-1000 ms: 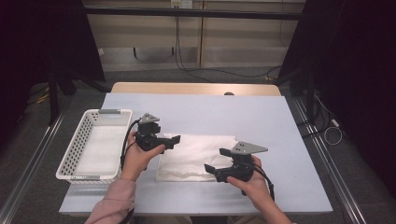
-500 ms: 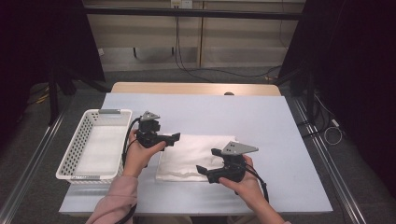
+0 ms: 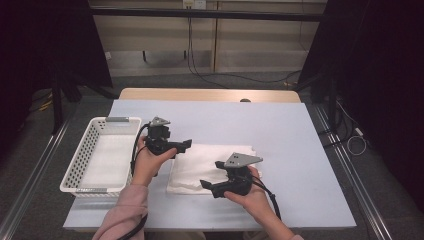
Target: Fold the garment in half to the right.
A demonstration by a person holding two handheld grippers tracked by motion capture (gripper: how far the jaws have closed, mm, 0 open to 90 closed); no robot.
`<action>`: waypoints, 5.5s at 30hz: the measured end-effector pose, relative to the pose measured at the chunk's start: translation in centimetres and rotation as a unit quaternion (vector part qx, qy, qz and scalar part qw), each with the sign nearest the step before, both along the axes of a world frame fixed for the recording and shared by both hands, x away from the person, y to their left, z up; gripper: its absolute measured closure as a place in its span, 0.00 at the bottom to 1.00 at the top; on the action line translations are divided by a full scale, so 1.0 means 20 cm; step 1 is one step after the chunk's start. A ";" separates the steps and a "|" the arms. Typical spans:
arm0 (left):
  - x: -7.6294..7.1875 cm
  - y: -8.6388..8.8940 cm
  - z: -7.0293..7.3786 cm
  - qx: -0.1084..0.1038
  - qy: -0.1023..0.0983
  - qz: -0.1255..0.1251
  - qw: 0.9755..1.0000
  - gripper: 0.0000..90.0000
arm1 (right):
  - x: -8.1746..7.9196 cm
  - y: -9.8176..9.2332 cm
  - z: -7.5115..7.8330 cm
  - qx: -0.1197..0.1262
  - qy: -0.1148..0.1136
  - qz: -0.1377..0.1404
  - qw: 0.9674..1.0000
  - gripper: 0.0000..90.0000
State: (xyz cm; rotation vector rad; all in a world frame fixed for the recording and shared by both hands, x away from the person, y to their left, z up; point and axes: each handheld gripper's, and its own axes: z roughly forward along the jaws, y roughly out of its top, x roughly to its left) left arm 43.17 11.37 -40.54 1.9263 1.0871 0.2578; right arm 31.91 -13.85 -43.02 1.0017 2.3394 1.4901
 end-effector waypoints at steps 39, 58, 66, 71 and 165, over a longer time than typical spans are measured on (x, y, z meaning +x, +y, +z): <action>0.03 0.08 -0.04 0.007 0.014 0.022 1.000 0.07 | 0.07 0.37 -0.07 -0.056 -0.006 0.067 0.996 0.23; 0.03 0.05 -0.10 0.026 0.026 0.023 0.999 0.13 | 0.07 0.48 -0.15 -0.126 -0.019 0.084 0.988 0.64; 0.05 0.04 -0.19 0.051 0.032 0.033 0.998 0.37 | 0.07 0.48 -0.15 -0.127 -0.023 0.074 0.989 0.90; 0.05 0.00 -0.23 0.063 0.050 0.017 0.997 0.58 | 0.06 0.49 -0.15 -0.134 -0.030 0.065 0.988 0.94; 0.12 0.23 0.26 0.011 0.102 0.037 0.994 0.92 | 0.09 0.64 0.18 -0.011 -0.054 0.065 0.996 0.95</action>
